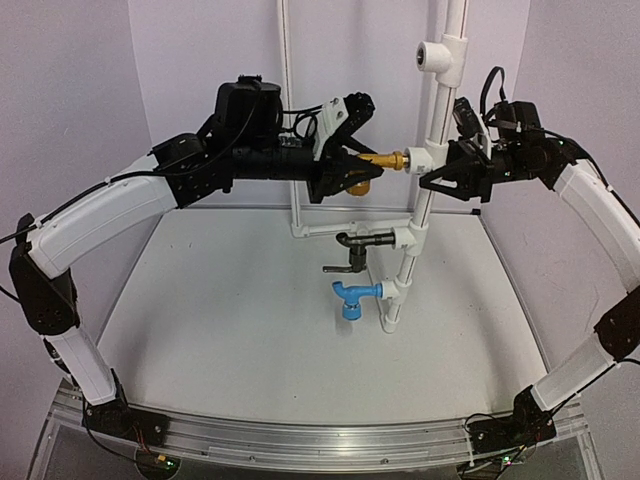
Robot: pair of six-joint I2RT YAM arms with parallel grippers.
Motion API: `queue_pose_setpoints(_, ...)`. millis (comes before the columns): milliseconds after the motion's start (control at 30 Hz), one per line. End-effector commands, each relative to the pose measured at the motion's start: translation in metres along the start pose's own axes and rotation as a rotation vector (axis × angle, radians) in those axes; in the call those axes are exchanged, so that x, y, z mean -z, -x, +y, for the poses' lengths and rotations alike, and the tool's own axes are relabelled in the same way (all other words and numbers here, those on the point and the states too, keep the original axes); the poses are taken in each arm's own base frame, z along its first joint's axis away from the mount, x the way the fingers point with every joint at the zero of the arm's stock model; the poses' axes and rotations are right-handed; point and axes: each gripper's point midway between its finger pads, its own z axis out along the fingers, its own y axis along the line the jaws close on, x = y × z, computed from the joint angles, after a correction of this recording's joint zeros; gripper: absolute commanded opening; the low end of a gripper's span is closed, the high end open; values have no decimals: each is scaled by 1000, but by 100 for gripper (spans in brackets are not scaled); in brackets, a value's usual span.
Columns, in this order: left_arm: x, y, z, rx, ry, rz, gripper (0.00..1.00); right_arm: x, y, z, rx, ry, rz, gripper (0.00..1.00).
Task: Install the water faucets
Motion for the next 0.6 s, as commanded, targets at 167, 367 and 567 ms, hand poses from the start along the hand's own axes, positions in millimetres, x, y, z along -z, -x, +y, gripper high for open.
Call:
queue_pose_setpoints(167, 14, 9, -6, -639, 138, 17, 0, -3, -8, -3, -181, 4, 26, 0)
queue_pose_setpoints(367, 19, 4, 3, -768, 174, 89, 16, -2, -7, -9, -205, 5, 18, 0)
queue_pose_setpoints(567, 27, 5, 3, -739, 183, 100, 54, 1, -7, -17, -214, -9, 16, 0)
